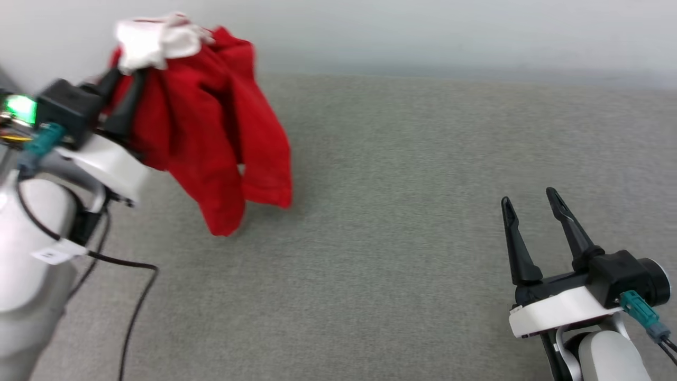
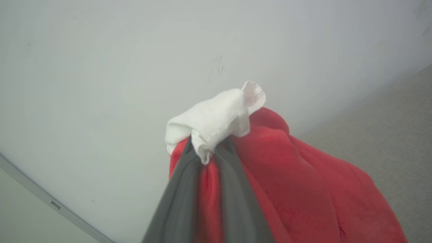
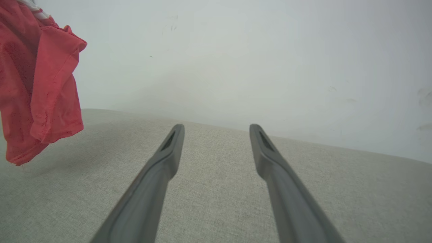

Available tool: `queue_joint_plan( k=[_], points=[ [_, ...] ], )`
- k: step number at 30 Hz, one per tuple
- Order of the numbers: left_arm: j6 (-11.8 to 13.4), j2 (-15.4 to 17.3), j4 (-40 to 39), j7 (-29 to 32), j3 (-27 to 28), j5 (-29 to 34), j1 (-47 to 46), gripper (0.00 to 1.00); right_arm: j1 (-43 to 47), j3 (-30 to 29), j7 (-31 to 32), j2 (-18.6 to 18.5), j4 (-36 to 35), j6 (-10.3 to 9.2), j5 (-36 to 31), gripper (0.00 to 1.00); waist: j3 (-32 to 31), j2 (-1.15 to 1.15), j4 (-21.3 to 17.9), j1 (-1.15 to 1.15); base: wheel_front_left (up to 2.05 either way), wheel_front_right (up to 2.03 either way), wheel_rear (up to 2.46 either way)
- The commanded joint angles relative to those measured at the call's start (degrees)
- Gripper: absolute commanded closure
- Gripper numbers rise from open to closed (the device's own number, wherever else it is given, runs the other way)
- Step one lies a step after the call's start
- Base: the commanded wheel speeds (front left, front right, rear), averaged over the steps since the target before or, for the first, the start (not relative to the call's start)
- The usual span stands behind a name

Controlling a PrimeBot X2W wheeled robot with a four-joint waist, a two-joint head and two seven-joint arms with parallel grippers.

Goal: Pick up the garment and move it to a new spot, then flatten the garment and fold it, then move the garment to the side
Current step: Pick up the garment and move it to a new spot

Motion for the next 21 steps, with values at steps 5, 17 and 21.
queue_joint_plan(
  k=[5, 17, 21],
  points=[
    [0.52, -5.10, -5.07, 2.63, -4.74, 1.08, 1.84, 1.00, 0.86, -1.55, -0.15, 0.17, -0.37, -0.06, 0.97, 0.00, -1.41, 0.00, -6.22, 0.01, 0.00, 0.00, 0.00],
    [-1.14, -20.39, 1.10, 1.08, -16.97, 1.41, 2.52, 1.00, -0.97, -6.36, -0.15, 0.18, 0.39, -0.06, 1.63, 0.00, 0.37, 0.00, -13.82, 0.01, 0.00, 0.00, 0.00],
    [-1.84, -26.22, 7.87, -0.15, -21.40, 0.93, 2.36, 0.77, -1.39, -6.43, -0.15, 0.18, 0.39, -0.06, 1.44, 0.00, 1.35, 0.00, -15.41, 0.01, 0.00, 0.00, 0.00]
  ],
)
